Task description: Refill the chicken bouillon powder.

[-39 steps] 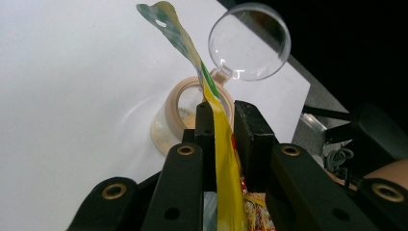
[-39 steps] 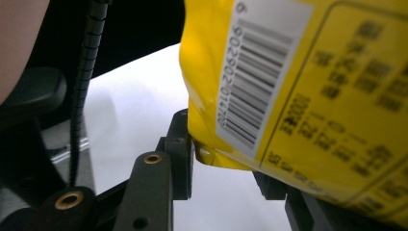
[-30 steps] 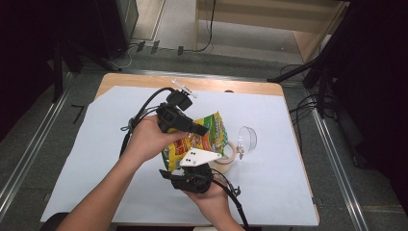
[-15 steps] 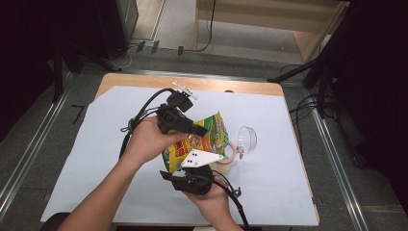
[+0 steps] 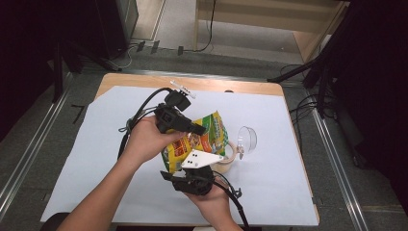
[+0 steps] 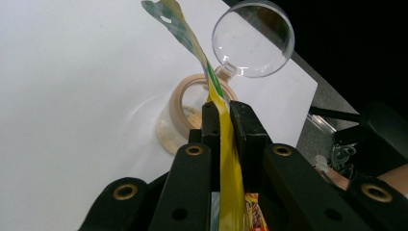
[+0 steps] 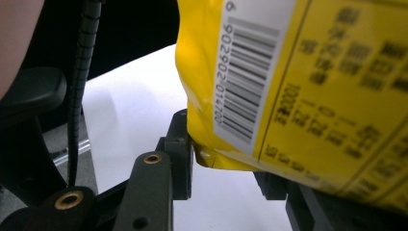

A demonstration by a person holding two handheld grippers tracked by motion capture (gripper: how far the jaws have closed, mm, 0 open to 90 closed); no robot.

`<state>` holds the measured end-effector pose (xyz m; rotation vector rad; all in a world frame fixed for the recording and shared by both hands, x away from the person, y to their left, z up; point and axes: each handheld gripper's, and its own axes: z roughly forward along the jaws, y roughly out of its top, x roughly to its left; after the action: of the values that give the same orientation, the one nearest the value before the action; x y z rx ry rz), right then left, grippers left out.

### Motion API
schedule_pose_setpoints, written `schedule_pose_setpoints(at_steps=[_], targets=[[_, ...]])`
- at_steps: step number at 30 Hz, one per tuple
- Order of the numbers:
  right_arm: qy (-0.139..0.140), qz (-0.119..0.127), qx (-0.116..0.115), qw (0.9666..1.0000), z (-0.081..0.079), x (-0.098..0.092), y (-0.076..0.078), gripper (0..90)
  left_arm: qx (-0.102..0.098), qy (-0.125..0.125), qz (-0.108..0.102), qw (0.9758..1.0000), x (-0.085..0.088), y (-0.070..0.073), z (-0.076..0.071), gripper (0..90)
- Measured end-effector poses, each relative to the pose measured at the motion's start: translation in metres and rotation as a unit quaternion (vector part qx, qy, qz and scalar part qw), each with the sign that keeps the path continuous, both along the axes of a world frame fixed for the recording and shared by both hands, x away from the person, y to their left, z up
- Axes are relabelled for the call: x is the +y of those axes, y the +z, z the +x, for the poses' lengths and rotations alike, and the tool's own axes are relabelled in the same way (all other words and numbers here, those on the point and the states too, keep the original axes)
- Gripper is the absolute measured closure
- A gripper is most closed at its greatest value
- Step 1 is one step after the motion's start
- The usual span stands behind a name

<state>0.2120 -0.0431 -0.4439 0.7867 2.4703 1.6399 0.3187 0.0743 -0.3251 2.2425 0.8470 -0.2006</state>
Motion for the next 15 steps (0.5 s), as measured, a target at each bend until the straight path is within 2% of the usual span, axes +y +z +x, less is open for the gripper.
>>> schedule_pose_setpoints(at_steps=[4,6,15], targets=[[-0.002,0.003,0.004,1.0,0.0,-0.0007,-0.0007,65.5,-0.006,-0.002,-0.001,1.0,-0.0026,-0.0026,0.0009,83.3],[-0.001,0.003,0.004,1.0,0.0003,-0.0017,0.0004,65.5,-0.006,-0.002,-0.009,0.9999,-0.0026,-0.0022,0.0014,82.6],[-0.004,0.001,-0.005,1.0,0.0013,-0.0021,0.0045,65.4,-0.012,0.001,-0.019,0.9998,-0.0023,0.0,0.0025,81.3]])
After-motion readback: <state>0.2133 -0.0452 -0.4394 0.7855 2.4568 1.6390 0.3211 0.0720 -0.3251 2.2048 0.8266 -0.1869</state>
